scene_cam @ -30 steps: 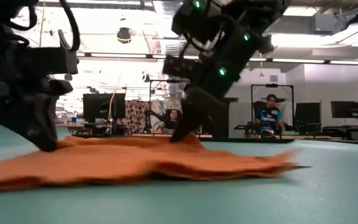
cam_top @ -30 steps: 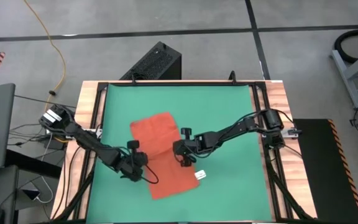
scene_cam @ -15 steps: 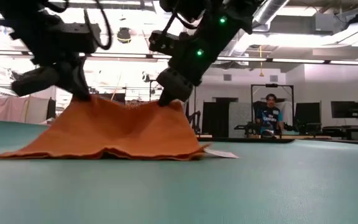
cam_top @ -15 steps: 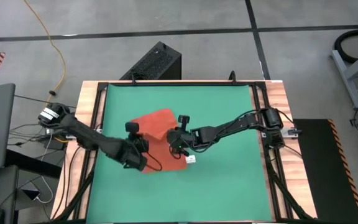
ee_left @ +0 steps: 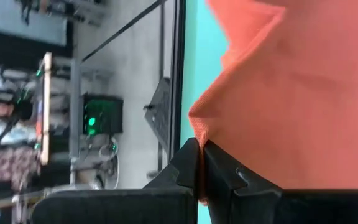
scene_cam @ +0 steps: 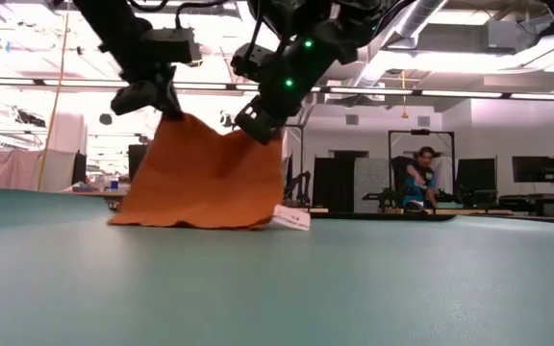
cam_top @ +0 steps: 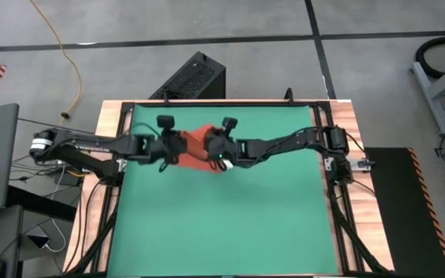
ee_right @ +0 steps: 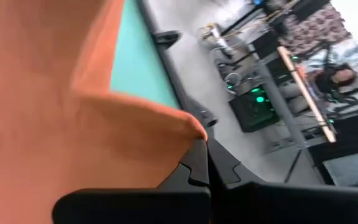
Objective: Roll towel into tight, uniform cylinder
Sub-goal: Roll the orange towel
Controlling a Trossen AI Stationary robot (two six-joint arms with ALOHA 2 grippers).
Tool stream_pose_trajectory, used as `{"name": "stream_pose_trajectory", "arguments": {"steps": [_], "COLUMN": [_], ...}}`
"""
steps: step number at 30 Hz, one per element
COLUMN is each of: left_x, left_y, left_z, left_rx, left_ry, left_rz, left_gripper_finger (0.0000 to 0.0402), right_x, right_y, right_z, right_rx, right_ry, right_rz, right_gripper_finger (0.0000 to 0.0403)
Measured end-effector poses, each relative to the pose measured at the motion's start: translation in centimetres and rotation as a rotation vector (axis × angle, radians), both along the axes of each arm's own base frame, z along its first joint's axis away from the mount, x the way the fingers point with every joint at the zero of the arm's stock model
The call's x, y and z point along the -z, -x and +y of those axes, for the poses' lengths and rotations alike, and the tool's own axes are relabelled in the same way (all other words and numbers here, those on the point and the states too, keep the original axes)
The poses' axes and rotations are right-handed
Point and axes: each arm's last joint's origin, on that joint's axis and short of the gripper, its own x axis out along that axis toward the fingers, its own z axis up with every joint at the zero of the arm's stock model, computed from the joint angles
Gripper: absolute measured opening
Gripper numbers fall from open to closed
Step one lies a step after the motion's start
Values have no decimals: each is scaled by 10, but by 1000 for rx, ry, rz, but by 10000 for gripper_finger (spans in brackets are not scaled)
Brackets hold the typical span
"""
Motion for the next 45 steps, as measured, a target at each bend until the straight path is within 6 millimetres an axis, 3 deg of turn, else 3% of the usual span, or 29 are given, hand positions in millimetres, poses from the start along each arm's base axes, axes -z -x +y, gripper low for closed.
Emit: {"name": "stream_pose_trajectory", "arguments": {"steps": [11,17,20,24,35,39,42,45], "left_x": [-26,-29,-20,-2,33,28,10,-4], "left_y": [-1,2,4,5,9,9,4,-1], "left_z": [65,74,70,55,-37,-58,-55,-38], "left_rx": [84,111,149,169,125,138,130,84], "left_ry": [-221,-233,-124,-21,401,290,124,11], "left_rz": [42,40,55,72,-133,-159,-160,-140], "left_gripper_finger": [0,0,0,0,0,0,0,0], "right_x": [-18,-22,-19,-2,42,42,23,4], "right_y": [0,2,1,5,30,37,38,40], "right_z": [-42,-47,-39,-11,95,124,124,99], "right_rx": [156,239,227,218,50,-30,2,66], "right_ry": [135,166,163,149,30,55,150,190], "right_rz": [-86,-116,-111,-103,-57,1,32,51], "right_gripper_finger": [1,1,1,1,1,1,1,1]}}
